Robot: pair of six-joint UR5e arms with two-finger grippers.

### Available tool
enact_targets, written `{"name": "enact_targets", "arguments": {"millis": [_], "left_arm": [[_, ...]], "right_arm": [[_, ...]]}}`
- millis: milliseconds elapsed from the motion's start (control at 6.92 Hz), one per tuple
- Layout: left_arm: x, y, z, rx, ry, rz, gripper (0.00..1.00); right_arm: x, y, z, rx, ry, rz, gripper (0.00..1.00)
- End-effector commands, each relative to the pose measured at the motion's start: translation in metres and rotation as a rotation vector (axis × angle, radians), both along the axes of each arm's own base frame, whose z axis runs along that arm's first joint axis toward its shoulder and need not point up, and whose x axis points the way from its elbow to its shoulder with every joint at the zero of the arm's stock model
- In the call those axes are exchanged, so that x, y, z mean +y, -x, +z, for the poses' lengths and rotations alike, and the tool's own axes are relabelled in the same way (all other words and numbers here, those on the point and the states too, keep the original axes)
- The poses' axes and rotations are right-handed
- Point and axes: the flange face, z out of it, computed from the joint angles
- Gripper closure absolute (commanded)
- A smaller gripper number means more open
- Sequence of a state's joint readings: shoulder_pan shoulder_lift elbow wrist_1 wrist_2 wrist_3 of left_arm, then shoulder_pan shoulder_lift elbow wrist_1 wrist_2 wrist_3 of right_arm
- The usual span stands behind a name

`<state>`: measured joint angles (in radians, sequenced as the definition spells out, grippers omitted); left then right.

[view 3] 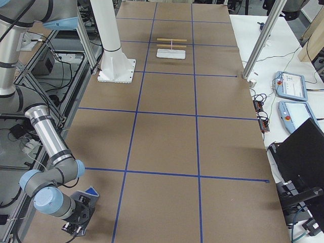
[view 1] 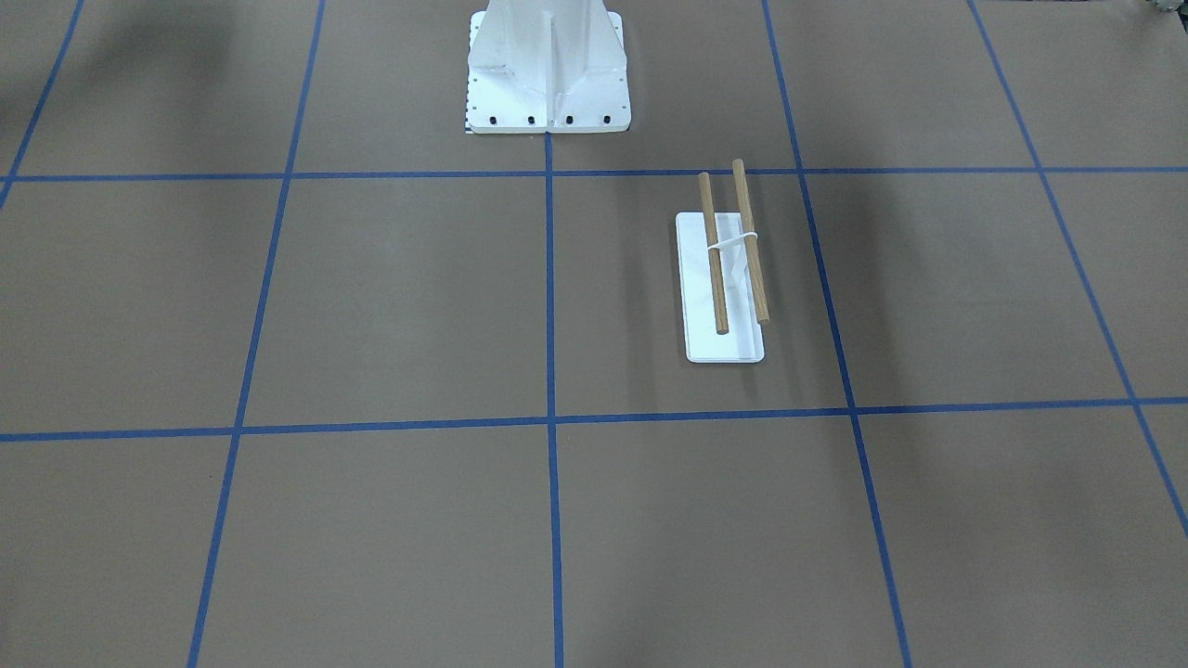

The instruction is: Hang towel on rack

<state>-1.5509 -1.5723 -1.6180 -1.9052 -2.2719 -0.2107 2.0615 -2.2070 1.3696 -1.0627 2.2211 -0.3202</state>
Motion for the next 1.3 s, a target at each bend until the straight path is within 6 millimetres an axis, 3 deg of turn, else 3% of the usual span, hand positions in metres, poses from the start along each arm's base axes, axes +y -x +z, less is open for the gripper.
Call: {"name": "enact_targets", "arguments": {"millis": [0, 145, 434, 723, 1157], "left_arm": [[0.002, 0.0, -0.009, -0.001, -0.018, -0.001, 0.01], [0.001, 0.002, -0.011, -0.022, -0.025, -0.01, 0.01], [0.0, 0.003, -0.012, -0.033, -0.026, -0.016, 0.01], [0.0, 0.003, -0.021, -0.032, -0.042, -0.016, 0.01], [-0.002, 0.005, -0.024, -0.052, -0.052, -0.025, 0.01]], "right_arm": [[0.012, 0.001, 0.006, 0.005, 0.023, -0.04, 0.1], [0.02, -0.002, 0.01, -0.001, 0.031, -0.039, 0.11], [0.006, -0.017, 0.009, -0.037, 0.05, -0.06, 0.12], [0.013, -0.024, 0.009, -0.011, 0.061, -0.022, 0.13], [0.003, -0.05, 0.01, -0.095, 0.111, 0.014, 0.14]]}}
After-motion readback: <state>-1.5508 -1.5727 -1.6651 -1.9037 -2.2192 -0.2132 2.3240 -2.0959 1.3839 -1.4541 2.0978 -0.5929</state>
